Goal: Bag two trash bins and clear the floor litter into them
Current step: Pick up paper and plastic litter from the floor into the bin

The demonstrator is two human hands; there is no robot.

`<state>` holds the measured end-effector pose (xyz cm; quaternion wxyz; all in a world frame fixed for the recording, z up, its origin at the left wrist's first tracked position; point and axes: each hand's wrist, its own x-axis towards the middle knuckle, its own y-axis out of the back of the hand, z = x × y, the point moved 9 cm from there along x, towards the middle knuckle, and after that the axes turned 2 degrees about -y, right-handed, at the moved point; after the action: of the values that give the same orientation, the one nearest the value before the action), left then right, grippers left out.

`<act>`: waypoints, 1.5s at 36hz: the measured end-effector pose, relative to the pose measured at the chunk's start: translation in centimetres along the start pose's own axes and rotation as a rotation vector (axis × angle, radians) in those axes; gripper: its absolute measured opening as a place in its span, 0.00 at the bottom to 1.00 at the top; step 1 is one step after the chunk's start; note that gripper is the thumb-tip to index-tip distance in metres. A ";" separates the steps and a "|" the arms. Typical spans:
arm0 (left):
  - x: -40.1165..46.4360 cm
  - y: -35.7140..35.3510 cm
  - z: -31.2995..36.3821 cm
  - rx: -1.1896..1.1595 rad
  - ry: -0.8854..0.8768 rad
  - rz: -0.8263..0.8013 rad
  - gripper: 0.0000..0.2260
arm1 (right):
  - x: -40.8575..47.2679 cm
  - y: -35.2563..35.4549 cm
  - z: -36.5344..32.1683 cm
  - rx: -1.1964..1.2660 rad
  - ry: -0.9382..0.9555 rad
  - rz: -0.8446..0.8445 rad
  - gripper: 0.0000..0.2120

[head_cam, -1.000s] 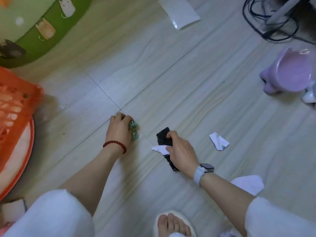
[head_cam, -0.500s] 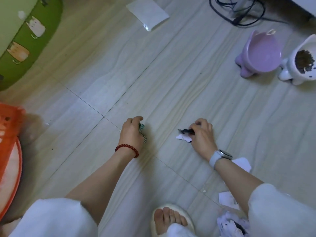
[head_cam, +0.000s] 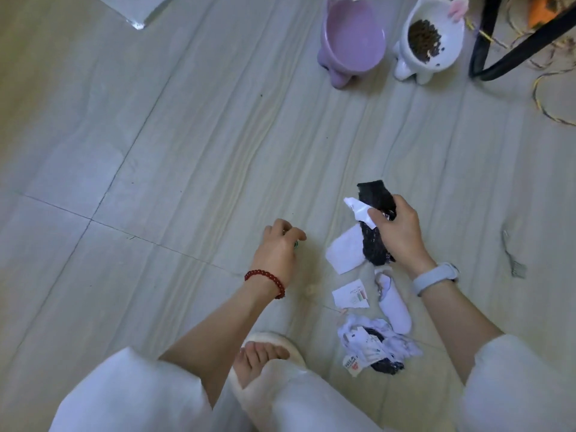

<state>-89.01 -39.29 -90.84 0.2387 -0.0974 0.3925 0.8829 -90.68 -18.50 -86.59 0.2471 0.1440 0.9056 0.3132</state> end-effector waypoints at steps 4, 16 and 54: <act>1.2 -3.9 3.2 0.108 -0.091 -0.098 0.23 | -1.1 3.2 3.0 0.029 -0.052 0.052 0.07; 4.3 -10.2 6.0 0.350 -0.168 -0.160 0.26 | -8.2 2.2 12.2 -0.216 -0.175 -0.228 0.22; -4.7 -8.5 1.3 0.679 -0.560 0.037 0.04 | -7.7 -1.8 13.7 -0.877 -0.183 -0.252 0.16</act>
<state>-80.69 -35.06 -93.80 0.3385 0.2365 0.5822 0.7004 -77.10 -16.24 -94.30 0.3995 -0.0580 0.6726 0.6202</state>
